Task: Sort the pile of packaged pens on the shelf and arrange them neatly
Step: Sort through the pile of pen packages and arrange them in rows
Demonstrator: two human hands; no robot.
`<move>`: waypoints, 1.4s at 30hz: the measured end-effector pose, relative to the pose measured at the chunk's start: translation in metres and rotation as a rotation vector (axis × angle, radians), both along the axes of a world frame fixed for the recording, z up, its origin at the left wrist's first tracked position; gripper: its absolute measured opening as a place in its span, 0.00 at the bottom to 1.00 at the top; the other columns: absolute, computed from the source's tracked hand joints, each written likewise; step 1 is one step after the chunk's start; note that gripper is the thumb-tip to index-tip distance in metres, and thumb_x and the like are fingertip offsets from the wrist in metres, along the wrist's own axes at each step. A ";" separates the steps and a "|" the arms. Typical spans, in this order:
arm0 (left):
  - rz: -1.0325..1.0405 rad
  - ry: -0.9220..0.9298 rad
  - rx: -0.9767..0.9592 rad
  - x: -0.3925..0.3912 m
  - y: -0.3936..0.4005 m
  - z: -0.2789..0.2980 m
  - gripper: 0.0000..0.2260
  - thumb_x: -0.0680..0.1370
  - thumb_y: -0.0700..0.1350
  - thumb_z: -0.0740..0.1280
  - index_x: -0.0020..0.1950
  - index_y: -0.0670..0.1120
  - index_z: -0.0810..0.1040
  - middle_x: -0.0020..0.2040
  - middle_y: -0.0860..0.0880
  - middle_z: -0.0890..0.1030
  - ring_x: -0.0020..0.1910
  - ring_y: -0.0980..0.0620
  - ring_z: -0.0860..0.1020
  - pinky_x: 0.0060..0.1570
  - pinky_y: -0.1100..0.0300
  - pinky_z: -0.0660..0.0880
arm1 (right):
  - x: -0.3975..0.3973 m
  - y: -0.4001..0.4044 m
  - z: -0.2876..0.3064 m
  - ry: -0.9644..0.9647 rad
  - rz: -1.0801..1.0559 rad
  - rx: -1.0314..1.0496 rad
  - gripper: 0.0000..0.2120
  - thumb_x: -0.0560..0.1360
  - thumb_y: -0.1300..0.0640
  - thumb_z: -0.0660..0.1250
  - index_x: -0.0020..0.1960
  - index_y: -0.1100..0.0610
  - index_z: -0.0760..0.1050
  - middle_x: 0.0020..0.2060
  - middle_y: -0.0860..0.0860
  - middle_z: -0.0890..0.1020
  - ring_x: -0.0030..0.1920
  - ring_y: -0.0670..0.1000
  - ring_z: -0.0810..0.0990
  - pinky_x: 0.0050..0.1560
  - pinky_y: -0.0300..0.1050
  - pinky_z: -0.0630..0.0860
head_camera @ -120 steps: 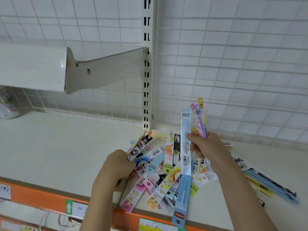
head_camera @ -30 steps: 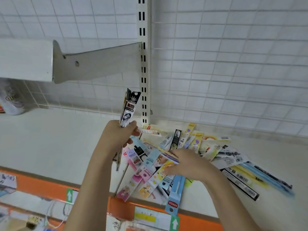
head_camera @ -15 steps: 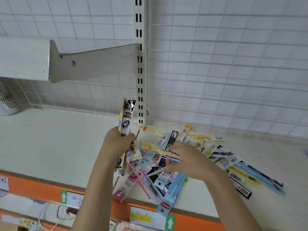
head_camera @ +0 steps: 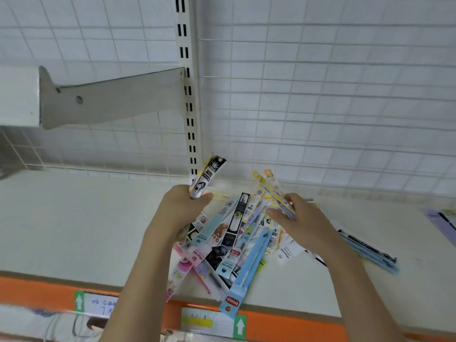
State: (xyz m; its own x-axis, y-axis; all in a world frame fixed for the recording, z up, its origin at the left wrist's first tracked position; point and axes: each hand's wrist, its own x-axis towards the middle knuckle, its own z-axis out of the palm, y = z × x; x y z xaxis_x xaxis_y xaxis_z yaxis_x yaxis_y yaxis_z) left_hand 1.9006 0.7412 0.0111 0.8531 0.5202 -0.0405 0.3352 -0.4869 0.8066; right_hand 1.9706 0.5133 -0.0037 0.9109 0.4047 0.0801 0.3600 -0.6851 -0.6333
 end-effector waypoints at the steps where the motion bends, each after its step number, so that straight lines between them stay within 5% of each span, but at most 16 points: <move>1: -0.016 0.032 0.023 0.003 -0.003 -0.002 0.17 0.74 0.51 0.69 0.34 0.43 0.67 0.30 0.47 0.70 0.29 0.49 0.69 0.32 0.60 0.65 | -0.002 -0.002 -0.001 0.009 -0.021 0.016 0.18 0.73 0.39 0.64 0.53 0.52 0.71 0.42 0.50 0.80 0.44 0.53 0.79 0.45 0.48 0.74; 6: -0.033 0.180 0.195 0.021 -0.016 -0.015 0.15 0.73 0.49 0.69 0.33 0.46 0.65 0.32 0.49 0.71 0.35 0.49 0.73 0.33 0.61 0.68 | -0.001 -0.015 -0.007 -0.038 -0.151 -0.030 0.18 0.78 0.47 0.61 0.34 0.56 0.72 0.28 0.50 0.72 0.35 0.54 0.73 0.38 0.48 0.70; 9: -0.045 0.247 0.321 0.031 -0.020 -0.025 0.14 0.74 0.49 0.66 0.33 0.46 0.66 0.33 0.49 0.71 0.39 0.46 0.74 0.38 0.59 0.69 | 0.000 -0.022 -0.009 -0.022 -0.186 -0.023 0.17 0.79 0.48 0.59 0.43 0.60 0.78 0.29 0.52 0.75 0.36 0.56 0.76 0.41 0.48 0.72; 11: -0.055 0.284 0.372 0.035 -0.023 -0.031 0.15 0.74 0.50 0.66 0.32 0.45 0.66 0.33 0.49 0.71 0.38 0.46 0.74 0.37 0.59 0.68 | -0.001 -0.025 -0.010 0.001 -0.195 0.001 0.15 0.80 0.50 0.58 0.40 0.57 0.75 0.28 0.52 0.74 0.34 0.56 0.75 0.39 0.47 0.72; 16: -0.121 0.338 0.445 0.042 -0.025 -0.032 0.17 0.75 0.49 0.65 0.31 0.45 0.63 0.33 0.48 0.70 0.35 0.48 0.72 0.37 0.58 0.69 | 0.001 -0.023 -0.018 0.044 -0.198 0.072 0.16 0.79 0.50 0.59 0.49 0.63 0.76 0.39 0.62 0.81 0.43 0.61 0.80 0.48 0.53 0.77; 23: 0.033 0.144 0.262 0.029 -0.006 -0.011 0.09 0.72 0.41 0.64 0.33 0.44 0.68 0.33 0.46 0.76 0.31 0.48 0.72 0.30 0.62 0.67 | 0.007 -0.003 -0.016 0.029 -0.136 0.008 0.17 0.80 0.54 0.57 0.33 0.56 0.63 0.29 0.51 0.68 0.31 0.51 0.68 0.33 0.45 0.62; 30: 0.147 -0.076 0.067 -0.014 0.001 -0.004 0.10 0.73 0.43 0.66 0.43 0.35 0.80 0.35 0.40 0.81 0.30 0.47 0.71 0.32 0.60 0.67 | 0.020 0.031 -0.020 0.199 -0.080 0.095 0.14 0.78 0.55 0.59 0.41 0.65 0.71 0.39 0.66 0.77 0.37 0.54 0.73 0.38 0.45 0.69; 34: 0.235 -0.135 -0.015 -0.034 0.000 -0.010 0.12 0.73 0.42 0.64 0.35 0.34 0.75 0.25 0.44 0.70 0.26 0.45 0.66 0.31 0.59 0.64 | 0.023 0.050 -0.019 0.177 -0.046 -0.065 0.14 0.78 0.57 0.58 0.34 0.58 0.65 0.32 0.54 0.73 0.31 0.51 0.69 0.32 0.42 0.64; 36: 0.241 -0.188 -0.045 -0.042 -0.001 -0.010 0.13 0.75 0.44 0.65 0.35 0.37 0.75 0.29 0.41 0.76 0.30 0.39 0.74 0.32 0.58 0.70 | 0.024 0.061 -0.018 0.149 -0.026 -0.147 0.15 0.78 0.57 0.59 0.32 0.55 0.61 0.30 0.50 0.68 0.29 0.49 0.66 0.28 0.42 0.61; 38: 0.231 -0.252 -0.056 -0.050 -0.002 -0.008 0.09 0.76 0.47 0.67 0.40 0.44 0.77 0.36 0.44 0.81 0.36 0.43 0.78 0.35 0.57 0.73 | 0.024 0.071 -0.018 0.105 0.001 -0.225 0.14 0.78 0.54 0.59 0.35 0.56 0.64 0.30 0.50 0.68 0.31 0.50 0.68 0.29 0.43 0.62; 42: 0.253 -0.326 0.008 -0.059 -0.001 -0.011 0.07 0.75 0.44 0.68 0.40 0.46 0.72 0.33 0.45 0.76 0.31 0.48 0.72 0.31 0.59 0.66 | 0.017 0.088 -0.019 0.004 -0.001 -0.367 0.22 0.77 0.41 0.59 0.36 0.58 0.67 0.31 0.50 0.69 0.34 0.52 0.71 0.29 0.41 0.62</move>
